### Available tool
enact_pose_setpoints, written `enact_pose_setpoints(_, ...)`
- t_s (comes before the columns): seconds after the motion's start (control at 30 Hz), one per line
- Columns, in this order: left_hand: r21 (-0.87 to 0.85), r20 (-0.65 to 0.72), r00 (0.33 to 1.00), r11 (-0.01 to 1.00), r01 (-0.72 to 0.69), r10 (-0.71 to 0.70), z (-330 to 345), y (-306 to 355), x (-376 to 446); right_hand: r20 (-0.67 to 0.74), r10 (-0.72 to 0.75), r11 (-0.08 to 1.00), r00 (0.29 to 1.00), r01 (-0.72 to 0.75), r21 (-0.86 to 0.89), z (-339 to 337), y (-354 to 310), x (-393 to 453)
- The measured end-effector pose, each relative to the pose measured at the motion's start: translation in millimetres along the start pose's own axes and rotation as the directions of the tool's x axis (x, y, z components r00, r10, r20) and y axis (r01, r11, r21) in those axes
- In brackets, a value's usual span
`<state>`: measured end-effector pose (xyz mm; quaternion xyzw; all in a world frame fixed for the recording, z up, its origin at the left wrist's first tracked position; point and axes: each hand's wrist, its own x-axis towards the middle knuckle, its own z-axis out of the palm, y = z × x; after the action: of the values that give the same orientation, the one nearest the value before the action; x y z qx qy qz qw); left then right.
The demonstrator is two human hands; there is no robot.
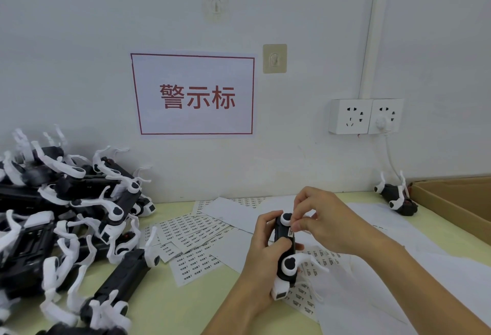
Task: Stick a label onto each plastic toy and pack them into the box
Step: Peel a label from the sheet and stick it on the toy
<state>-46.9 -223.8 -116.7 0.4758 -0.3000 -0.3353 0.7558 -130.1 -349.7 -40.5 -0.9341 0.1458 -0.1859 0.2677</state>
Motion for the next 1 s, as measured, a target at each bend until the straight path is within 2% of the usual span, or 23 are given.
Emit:
enact_pose_setpoints(0.4,-0.005,-0.018,1.0,1.0,-0.008,0.007,-1.0,-3.0,3.4,-0.016,0.005,1.0,1.0,-0.005,0.022,2.6,-0.2,0.2)
enact_pose_setpoints(0.6,0.062,-0.029,0.999,0.998,-0.029,0.031,-2.0,-5.2,3.8,-0.02,0.002,1.0,1.0,-0.002,0.015,3.3,-1.7,-0.9)
enact_pose_setpoints(1.0,0.085,-0.043,0.998,0.995,-0.046,0.05,-3.6,-5.8,3.0,-0.034,-0.066,0.984,0.997,0.059,-0.169,1.5,-9.0,-8.5)
